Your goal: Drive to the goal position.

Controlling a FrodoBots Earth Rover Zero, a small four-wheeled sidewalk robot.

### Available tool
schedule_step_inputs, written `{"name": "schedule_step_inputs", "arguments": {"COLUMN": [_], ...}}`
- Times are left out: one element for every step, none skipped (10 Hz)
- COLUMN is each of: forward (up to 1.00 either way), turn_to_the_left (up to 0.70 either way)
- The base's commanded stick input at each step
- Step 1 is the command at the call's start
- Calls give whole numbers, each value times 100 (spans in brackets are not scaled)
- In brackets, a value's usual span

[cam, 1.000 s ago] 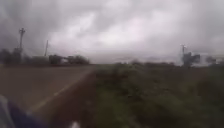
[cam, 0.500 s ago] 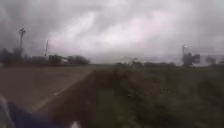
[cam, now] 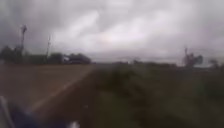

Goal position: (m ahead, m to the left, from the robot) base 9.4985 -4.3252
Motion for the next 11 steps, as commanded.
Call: {"name": "schedule_step_inputs", "arguments": {"forward": [70, 70, 70, 70, 70, 70, 70, 70, 70, 70, 70], "turn_to_the_left": [35, 35, 35, 35, 35, 35, 31, 4, 0, 0, 0]}}
